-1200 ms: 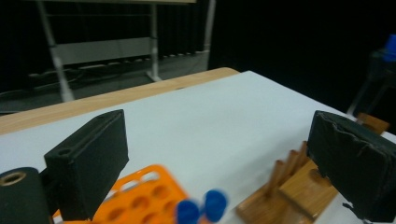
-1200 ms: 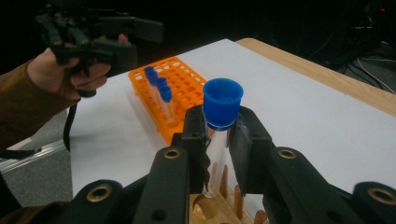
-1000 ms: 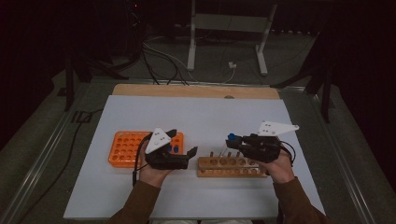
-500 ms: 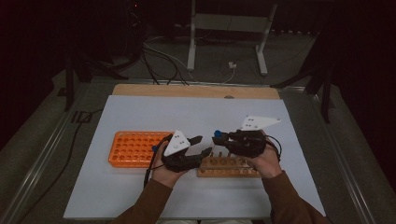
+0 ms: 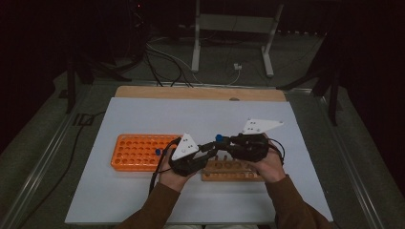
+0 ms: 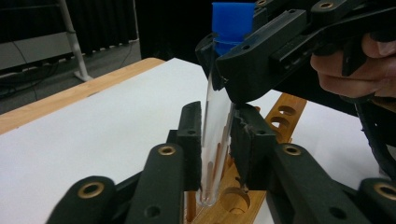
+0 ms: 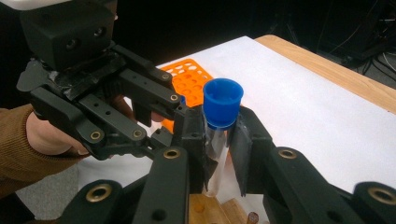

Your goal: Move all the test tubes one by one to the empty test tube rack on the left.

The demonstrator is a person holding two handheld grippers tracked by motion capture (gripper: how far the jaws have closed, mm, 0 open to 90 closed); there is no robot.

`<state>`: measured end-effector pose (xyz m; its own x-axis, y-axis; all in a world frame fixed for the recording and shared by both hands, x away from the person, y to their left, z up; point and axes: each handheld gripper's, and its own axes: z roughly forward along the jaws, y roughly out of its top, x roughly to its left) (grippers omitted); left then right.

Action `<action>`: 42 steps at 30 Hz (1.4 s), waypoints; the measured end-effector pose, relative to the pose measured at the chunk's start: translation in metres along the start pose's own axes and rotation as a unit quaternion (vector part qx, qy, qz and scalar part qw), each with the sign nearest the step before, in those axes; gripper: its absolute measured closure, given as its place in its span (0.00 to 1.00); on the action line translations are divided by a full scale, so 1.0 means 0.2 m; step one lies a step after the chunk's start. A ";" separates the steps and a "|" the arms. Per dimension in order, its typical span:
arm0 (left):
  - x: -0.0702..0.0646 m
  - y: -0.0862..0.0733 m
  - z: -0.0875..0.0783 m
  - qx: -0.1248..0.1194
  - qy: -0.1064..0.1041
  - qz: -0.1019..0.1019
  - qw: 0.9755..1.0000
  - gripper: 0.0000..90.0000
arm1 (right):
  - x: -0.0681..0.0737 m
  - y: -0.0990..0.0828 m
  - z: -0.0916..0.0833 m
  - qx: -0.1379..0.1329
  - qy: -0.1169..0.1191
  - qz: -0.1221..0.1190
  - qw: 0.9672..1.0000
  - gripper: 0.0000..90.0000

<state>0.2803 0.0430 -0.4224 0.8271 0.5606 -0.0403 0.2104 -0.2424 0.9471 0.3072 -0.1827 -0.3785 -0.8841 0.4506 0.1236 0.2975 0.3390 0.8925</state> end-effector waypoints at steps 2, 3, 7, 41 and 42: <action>-0.01 0.00 0.00 0.000 0.000 0.003 1.000 0.86 | 0.00 0.00 0.00 0.001 0.000 0.001 1.000 0.85; -0.01 0.00 0.00 0.000 -0.001 0.004 1.000 0.86 | 0.00 0.00 0.00 0.002 0.001 0.001 1.000 0.85; 0.00 0.00 0.01 0.000 0.001 0.001 1.000 0.87 | 0.00 0.00 -0.01 -0.001 0.002 0.004 1.000 0.74; 0.10 -0.02 -0.06 -0.004 0.039 -0.042 0.998 0.87 | -0.15 -0.19 -0.13 -0.006 -0.120 0.056 0.991 0.00; 0.11 -0.02 -0.06 -0.005 0.041 -0.042 0.998 0.87 | -0.16 -0.20 -0.13 -0.007 -0.121 0.057 0.991 0.00</action>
<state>0.2903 0.0658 -0.4237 0.7617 0.6411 -0.0935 0.2714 -0.1847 0.9446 0.3134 -0.2324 -0.4060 -0.7322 0.6711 0.1166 0.3837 0.2648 0.8847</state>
